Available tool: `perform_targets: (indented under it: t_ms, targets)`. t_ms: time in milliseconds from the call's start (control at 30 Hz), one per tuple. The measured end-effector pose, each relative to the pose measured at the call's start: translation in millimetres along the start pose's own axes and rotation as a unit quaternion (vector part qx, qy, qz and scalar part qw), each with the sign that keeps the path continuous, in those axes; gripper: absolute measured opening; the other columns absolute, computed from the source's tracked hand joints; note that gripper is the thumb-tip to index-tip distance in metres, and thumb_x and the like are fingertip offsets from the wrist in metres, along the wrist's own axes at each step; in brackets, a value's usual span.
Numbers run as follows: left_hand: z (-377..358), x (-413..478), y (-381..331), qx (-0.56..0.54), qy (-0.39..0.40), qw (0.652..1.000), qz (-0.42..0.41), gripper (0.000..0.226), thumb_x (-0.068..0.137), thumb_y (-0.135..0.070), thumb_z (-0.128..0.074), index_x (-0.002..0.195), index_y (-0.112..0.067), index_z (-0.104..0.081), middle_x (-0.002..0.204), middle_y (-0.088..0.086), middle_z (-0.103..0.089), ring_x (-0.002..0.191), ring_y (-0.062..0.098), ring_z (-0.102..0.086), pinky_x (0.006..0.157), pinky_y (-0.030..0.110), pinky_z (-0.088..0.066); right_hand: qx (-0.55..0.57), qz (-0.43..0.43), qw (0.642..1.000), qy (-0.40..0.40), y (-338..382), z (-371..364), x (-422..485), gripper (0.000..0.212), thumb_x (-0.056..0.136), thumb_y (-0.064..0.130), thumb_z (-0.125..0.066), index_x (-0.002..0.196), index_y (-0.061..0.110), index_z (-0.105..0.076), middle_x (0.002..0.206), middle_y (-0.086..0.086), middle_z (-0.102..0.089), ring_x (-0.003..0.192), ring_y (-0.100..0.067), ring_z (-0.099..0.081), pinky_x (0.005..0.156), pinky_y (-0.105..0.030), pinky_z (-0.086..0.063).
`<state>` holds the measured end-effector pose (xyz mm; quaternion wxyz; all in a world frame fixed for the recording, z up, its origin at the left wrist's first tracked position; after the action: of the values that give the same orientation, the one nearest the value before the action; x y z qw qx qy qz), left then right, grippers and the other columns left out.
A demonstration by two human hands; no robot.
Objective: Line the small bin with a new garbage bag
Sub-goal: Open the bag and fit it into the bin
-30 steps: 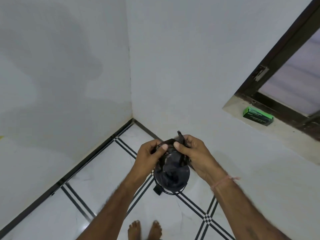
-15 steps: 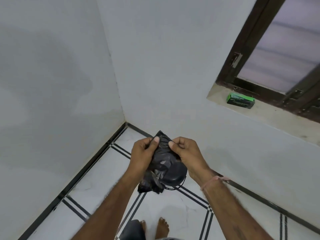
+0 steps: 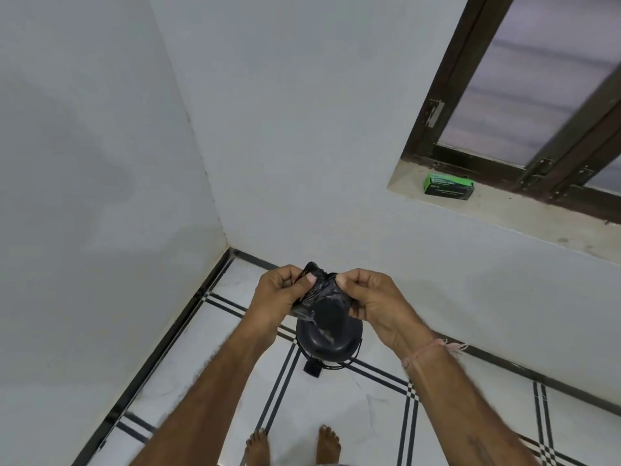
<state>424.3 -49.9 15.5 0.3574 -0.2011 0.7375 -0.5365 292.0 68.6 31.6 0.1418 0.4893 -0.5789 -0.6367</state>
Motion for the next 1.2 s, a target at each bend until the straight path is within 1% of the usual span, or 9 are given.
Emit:
perform_targets:
  t_ms: [200, 267, 333, 400, 533, 667, 1000, 1100, 1200]
  targets:
    - [12.9, -4.0, 0.3, -0.020, 0.060, 0.997, 0.047, 0.032, 0.097, -0.029, -0.069, 0.103, 0.003, -0.073, 0.091, 0.018, -0.075, 0.082, 0.028, -0.070, 0.078, 0.042, -0.060, 0.039, 0.033, 0.997, -0.055, -1.7, -13.8, 1.4, 0.013, 0.097, 0.014, -0.070, 0.103, 0.004, -0.074, 0.089, -0.011, -0.077, 0.073, -0.018, -0.072, 0.062, -0.025, -0.058]
    - [15.3, -6.4, -3.1, -0.037, 0.039, 0.997, 0.047, 0.036, 0.089, -0.031, -0.075, 0.099, 0.003, -0.072, 0.088, 0.018, -0.073, 0.081, 0.030, -0.068, 0.076, 0.042, -0.060, -0.025, 0.091, 0.980, -0.174, 2.1, -5.8, -4.2, 0.011, 0.097, 0.016, -0.072, 0.107, 0.013, -0.073, 0.094, -0.004, -0.077, 0.080, -0.015, -0.071, 0.068, -0.026, -0.058]
    - [21.0, -7.0, -6.3, -0.061, -0.004, 0.998, 0.035, 0.047, 0.079, -0.032, -0.082, 0.099, 0.008, -0.068, 0.086, 0.019, -0.067, 0.080, 0.030, -0.064, 0.077, 0.048, -0.060, -0.130, 0.187, 0.919, -0.322, 15.6, -2.4, -25.5, 0.010, 0.094, 0.024, -0.076, 0.102, 0.022, -0.069, 0.091, 0.006, -0.073, 0.078, -0.007, -0.064, 0.073, -0.023, -0.054]
    - [22.8, -7.3, -5.9, -0.086, -0.024, 0.995, 0.032, 0.046, 0.076, -0.028, -0.084, 0.094, 0.009, -0.063, 0.083, 0.018, -0.062, 0.074, 0.027, -0.064, 0.071, 0.049, -0.061, -0.137, 0.242, 0.915, -0.292, 23.1, -23.9, -39.9, 0.009, 0.095, 0.027, -0.075, 0.093, 0.021, -0.070, 0.082, 0.007, -0.072, 0.072, -0.003, -0.062, 0.068, -0.018, -0.051]
    - [13.0, -16.0, -6.9, -0.163, 0.018, 0.984, 0.063, 0.031, 0.089, -0.021, -0.074, 0.103, 0.005, -0.065, 0.086, 0.019, -0.069, 0.068, 0.018, -0.070, 0.058, 0.026, -0.058, -0.039, 0.144, 0.980, -0.130, 6.9, -70.1, -38.4, 0.019, 0.092, 0.031, -0.076, 0.097, 0.012, -0.074, 0.077, 0.005, -0.070, 0.070, -0.005, -0.065, 0.057, -0.020, -0.051]
    - [14.9, -20.3, -4.4, -0.169, 0.044, 0.982, 0.077, 0.055, 0.095, -0.032, -0.067, 0.118, 0.017, -0.060, 0.100, 0.023, -0.072, 0.078, 0.020, -0.075, 0.065, 0.032, -0.062, -0.008, 0.101, 0.983, -0.153, -2.9, -75.3, -30.0, 0.020, 0.093, 0.026, -0.077, 0.087, 0.009, -0.071, 0.082, -0.007, -0.071, 0.079, -0.018, -0.068, 0.062, -0.029, -0.052]
    - [70.4, -8.8, 10.8, -0.166, -0.074, 0.982, 0.050, 0.040, 0.105, -0.039, -0.050, 0.106, -0.007, -0.073, 0.099, 0.009, -0.080, 0.094, 0.024, -0.073, 0.074, 0.032, -0.063, 0.202, -0.032, 0.944, -0.259, -38.7, -40.9, -11.7, 0.029, 0.108, 0.019, -0.054, 0.080, 0.022, -0.057, 0.076, 0.000, -0.069, 0.066, -0.015, -0.062, 0.063, -0.030, -0.053]
    - [67.8, -11.7, 12.5, -0.114, -0.056, 0.992, 0.009, 0.044, 0.106, -0.037, -0.049, 0.111, 0.000, -0.071, 0.109, 0.021, -0.077, 0.099, 0.032, -0.074, 0.086, 0.038, -0.063, 0.217, -0.013, 0.927, -0.304, -44.7, -40.3, -0.7, 0.033, 0.106, 0.005, -0.048, 0.077, 0.018, -0.055, 0.072, -0.004, -0.058, 0.059, -0.016, -0.051, 0.052, -0.023, -0.050]
    - [68.1, -15.7, 10.0, -0.067, -0.039, 0.997, -0.022, 0.040, 0.108, -0.033, -0.048, 0.109, -0.001, -0.072, 0.108, 0.021, -0.078, 0.100, 0.033, -0.074, 0.085, 0.038, -0.062, 0.110, 0.057, 0.925, -0.360, -41.5, -27.1, 2.9, 0.032, 0.099, -0.001, -0.045, 0.076, 0.018, -0.056, 0.080, -0.010, -0.059, 0.074, -0.021, -0.051, 0.064, -0.033, -0.048]
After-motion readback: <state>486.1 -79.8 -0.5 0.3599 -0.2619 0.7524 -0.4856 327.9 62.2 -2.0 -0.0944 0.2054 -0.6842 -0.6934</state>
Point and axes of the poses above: each hand's wrist, its own x-axis towards the middle knuckle, its own z-axis out of the back of the hand, y = z × x, the point moved 7 cm from there along x, towards the middle knuckle
